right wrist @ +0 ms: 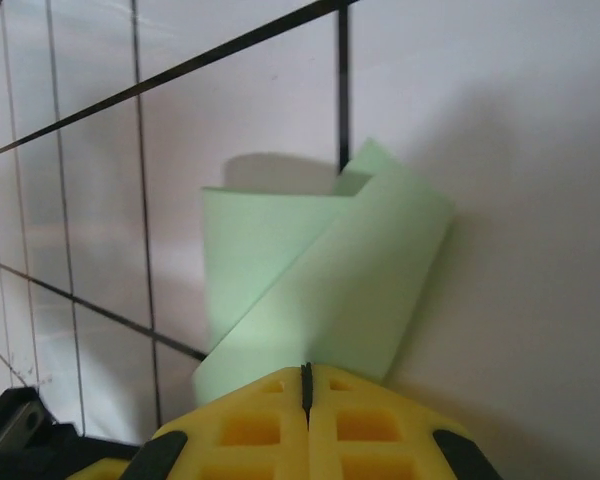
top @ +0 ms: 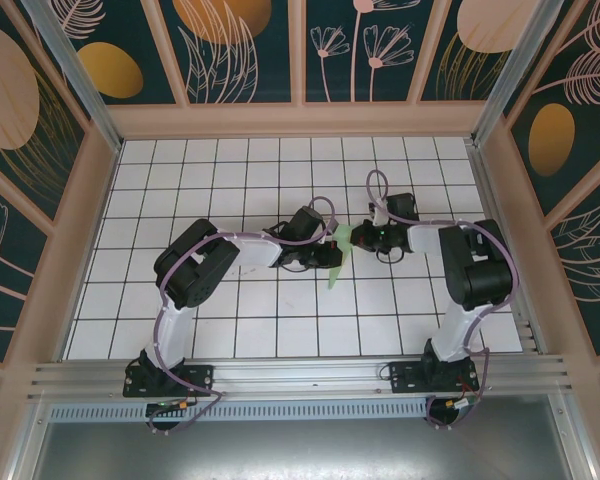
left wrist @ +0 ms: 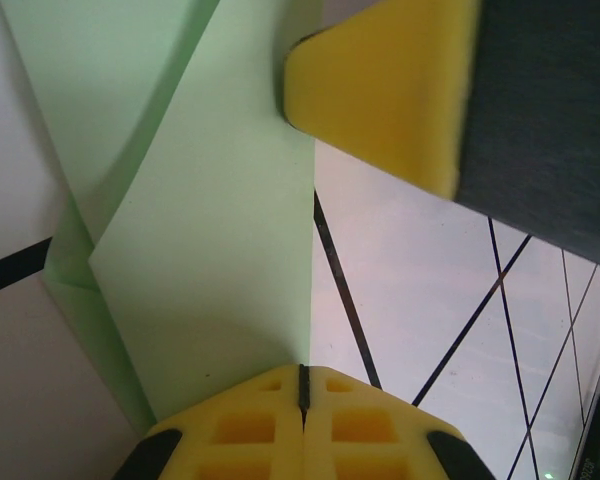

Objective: Fold a paper plane with a square sheet of paper (fold left side to right side)
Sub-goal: Fold the wing for the fifth time at the center of the table.

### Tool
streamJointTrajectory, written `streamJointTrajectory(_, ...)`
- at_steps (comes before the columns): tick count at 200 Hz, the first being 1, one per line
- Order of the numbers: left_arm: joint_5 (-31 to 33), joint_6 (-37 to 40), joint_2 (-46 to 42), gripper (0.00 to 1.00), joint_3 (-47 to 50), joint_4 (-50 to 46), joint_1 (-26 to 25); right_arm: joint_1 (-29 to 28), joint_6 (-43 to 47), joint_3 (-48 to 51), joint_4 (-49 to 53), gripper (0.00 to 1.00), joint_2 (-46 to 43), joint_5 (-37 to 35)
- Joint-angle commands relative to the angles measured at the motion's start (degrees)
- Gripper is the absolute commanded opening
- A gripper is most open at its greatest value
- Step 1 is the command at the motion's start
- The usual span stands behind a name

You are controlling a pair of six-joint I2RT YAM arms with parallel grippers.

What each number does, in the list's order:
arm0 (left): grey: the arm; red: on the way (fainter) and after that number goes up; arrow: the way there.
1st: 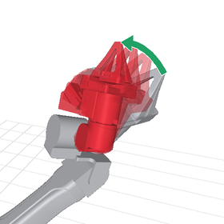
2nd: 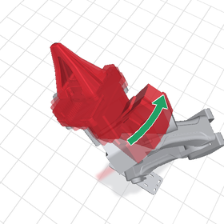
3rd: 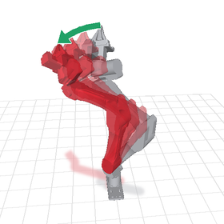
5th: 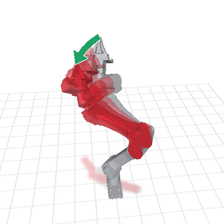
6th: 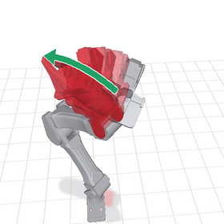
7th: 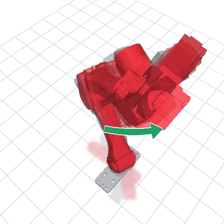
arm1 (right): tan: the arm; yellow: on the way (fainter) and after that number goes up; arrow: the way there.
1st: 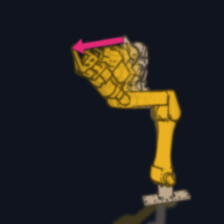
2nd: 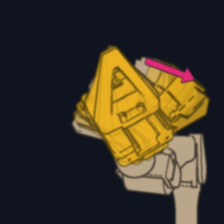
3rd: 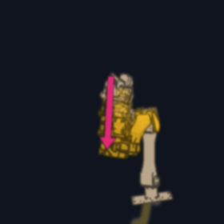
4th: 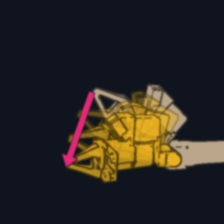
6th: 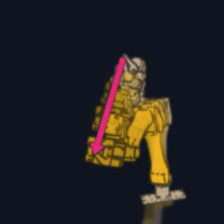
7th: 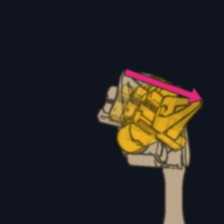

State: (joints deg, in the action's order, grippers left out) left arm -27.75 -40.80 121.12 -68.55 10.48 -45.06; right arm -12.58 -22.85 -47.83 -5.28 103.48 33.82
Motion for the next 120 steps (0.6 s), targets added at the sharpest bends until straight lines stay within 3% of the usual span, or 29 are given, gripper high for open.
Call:
streamJointTrajectory(1, 4.01, 0.01, 2.18, 0.01, 2.42, -6.79, -0.03, 1.16, 1.72, -3.73, 0.18, 0.01, 2.07, -1.01)
streamJointTrajectory(120, 4.22, 0.14, 2.10, 0.01, 3.25, -6.96, -0.07, 6.70, 5.47, -12.49, 5.14, 0.01, 9.95, -4.96)
